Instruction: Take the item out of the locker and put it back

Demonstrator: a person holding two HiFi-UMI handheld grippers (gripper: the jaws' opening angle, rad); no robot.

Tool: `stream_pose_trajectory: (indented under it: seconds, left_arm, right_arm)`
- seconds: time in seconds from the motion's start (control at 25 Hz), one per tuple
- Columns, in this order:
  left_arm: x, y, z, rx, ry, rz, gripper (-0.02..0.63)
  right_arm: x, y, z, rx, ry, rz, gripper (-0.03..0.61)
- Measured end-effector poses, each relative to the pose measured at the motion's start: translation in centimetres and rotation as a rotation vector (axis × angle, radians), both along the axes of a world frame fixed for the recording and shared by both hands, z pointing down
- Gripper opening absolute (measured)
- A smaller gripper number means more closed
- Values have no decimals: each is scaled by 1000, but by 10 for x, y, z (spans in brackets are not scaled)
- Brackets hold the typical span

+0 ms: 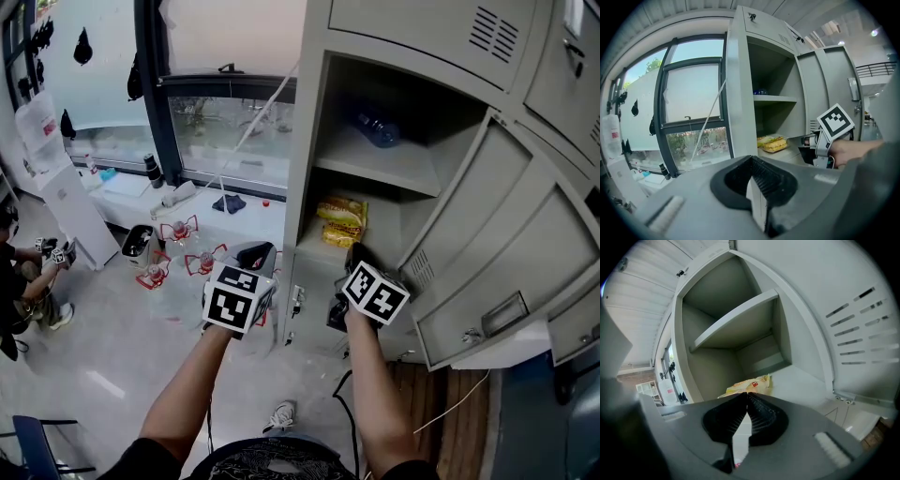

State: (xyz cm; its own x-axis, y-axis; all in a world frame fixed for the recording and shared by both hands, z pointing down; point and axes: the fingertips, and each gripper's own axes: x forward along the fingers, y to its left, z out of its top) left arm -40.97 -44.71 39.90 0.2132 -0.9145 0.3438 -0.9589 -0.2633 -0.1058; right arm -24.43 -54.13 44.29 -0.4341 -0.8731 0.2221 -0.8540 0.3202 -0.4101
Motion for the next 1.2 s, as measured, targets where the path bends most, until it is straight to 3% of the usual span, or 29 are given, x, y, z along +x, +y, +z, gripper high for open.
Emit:
stream_pose_trajectory:
  seconds: [0.64,1.2]
  left_arm:
    - [12,-32,1,13,6,51,0]
    - [20,-39,3,8,26,91,0]
  right_arm:
    - [4,-4,11,10,101,-10,34]
    - [5,-5,15,10,85,-2,41]
